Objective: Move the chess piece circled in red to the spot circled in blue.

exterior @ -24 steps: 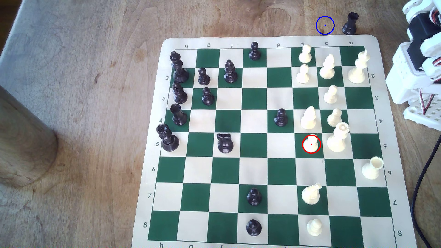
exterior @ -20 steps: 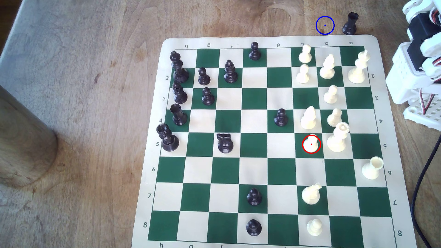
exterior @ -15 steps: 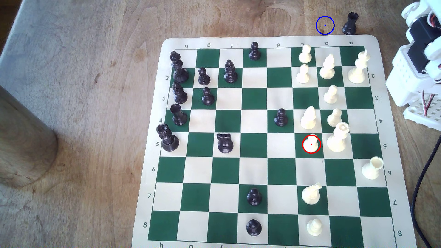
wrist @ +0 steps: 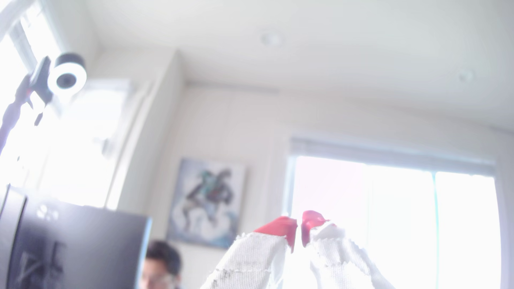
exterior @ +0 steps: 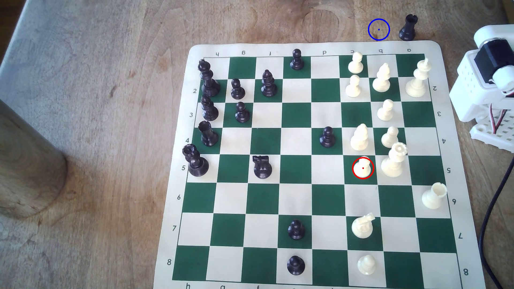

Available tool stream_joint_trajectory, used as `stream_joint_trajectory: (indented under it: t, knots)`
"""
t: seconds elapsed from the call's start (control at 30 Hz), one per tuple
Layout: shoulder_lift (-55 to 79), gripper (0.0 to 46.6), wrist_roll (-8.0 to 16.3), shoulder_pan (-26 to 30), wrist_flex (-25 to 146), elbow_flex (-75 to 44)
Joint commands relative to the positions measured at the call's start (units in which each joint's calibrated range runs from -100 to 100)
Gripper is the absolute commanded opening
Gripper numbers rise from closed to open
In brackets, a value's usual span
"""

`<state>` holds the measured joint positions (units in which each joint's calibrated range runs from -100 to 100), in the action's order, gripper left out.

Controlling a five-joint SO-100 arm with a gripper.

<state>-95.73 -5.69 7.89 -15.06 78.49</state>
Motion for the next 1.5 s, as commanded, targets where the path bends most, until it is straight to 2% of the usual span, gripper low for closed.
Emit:
stream_joint_trajectory:
  t: [0.0,0.07,0.13,0.2,0.37,0.43,0.47,0.5,0.53,0.67,0.8,0.83,0.9,1.03,1.1,1.17,1.47]
  knots:
    - [0.1,0.2,0.1,0.6,11.4,-6.5]
    - [0.1,0.2,0.1,1.6,22.7,-10.8]
    - [0.1,0.2,2.7,1.9,41.3,-17.7]
    - [0.1,0.6,6.1,3.5,46.3,-19.2]
    - [2.5,1.2,6.3,6.5,64.0,-25.5]
    - [5.6,1.1,7.3,9.9,73.9,-30.3]
    - [7.2,0.8,8.7,11.7,77.6,-32.0]
    - [10.2,0.5,12.0,14.4,82.7,-34.6]
    - [13.0,0.5,13.6,17.4,86.8,-36.3]
    - [15.5,0.5,16.1,23.8,90.2,-32.3]
    - [20.5,1.8,17.6,24.3,90.4,-31.2]
    - [22.6,3.7,18.4,24.1,89.8,-31.1]
    - [24.8,3.4,20.1,24.2,89.8,-31.2]
    - [28.2,3.5,20.5,24.9,90.3,-30.5]
    - [29.3,5.1,20.3,24.5,90.3,-30.3]
    - [30.5,5.9,19.6,23.2,90.2,-29.0]
    - [32.6,4.5,16.6,19.0,91.1,-24.4]
